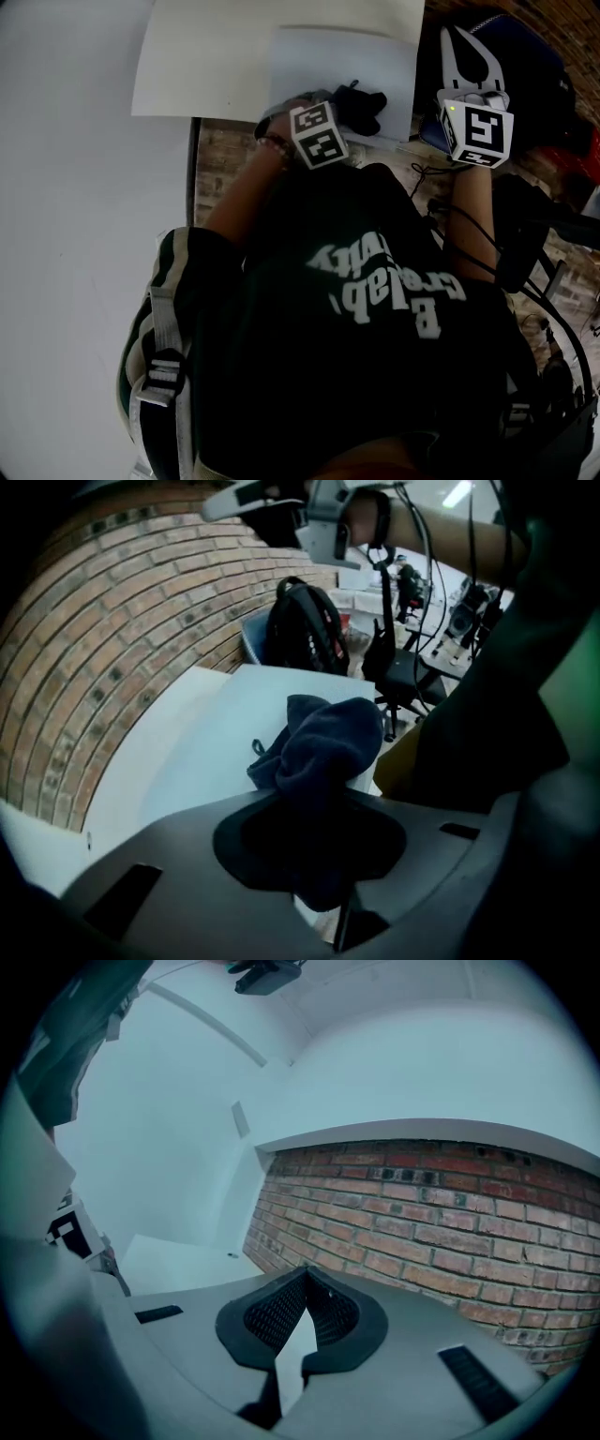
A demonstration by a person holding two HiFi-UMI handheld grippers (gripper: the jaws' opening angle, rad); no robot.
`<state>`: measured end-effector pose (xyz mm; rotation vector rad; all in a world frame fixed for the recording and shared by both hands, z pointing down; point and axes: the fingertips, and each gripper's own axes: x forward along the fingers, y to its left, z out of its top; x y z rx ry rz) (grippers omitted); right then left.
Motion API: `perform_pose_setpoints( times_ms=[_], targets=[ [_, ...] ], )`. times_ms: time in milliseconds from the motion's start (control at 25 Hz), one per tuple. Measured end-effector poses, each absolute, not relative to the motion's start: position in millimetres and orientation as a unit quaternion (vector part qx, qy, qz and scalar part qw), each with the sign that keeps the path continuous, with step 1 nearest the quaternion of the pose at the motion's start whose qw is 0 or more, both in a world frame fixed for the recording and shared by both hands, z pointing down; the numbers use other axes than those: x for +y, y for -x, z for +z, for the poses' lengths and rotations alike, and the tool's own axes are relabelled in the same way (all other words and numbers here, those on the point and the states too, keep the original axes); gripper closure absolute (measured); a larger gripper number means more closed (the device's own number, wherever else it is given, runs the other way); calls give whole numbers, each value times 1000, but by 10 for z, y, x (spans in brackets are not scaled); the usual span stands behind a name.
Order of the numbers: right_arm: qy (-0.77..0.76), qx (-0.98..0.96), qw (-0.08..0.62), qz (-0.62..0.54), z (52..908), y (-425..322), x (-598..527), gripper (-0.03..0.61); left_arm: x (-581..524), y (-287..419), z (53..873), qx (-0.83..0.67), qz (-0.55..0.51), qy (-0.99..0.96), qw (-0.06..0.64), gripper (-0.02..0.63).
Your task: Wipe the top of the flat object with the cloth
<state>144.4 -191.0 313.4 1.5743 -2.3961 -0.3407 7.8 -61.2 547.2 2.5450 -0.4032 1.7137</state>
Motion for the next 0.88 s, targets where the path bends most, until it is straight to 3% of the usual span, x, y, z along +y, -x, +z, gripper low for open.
perform_pose_setpoints(
  times_ms=[280, 440, 680, 880],
  targets=[
    [-515, -842, 114, -114, 3168, -1208, -2026, 584, -656, 1216, 5549, -250, 596, -754, 116, 538],
    [-507, -847, 111, -114, 3180, -1116, -2056, 584, -652, 1401, 5543, -268, 597, -745, 131, 538],
    [-521, -839, 109, -114, 3152, -1232, -2042, 584, -929, 564, 5252, -239, 507, -820, 113, 538],
    [-544, -823, 117, -114, 3125, -1463, -1952, 584, -984, -609, 5167, -134, 481, -866, 34, 538]
  ],
)
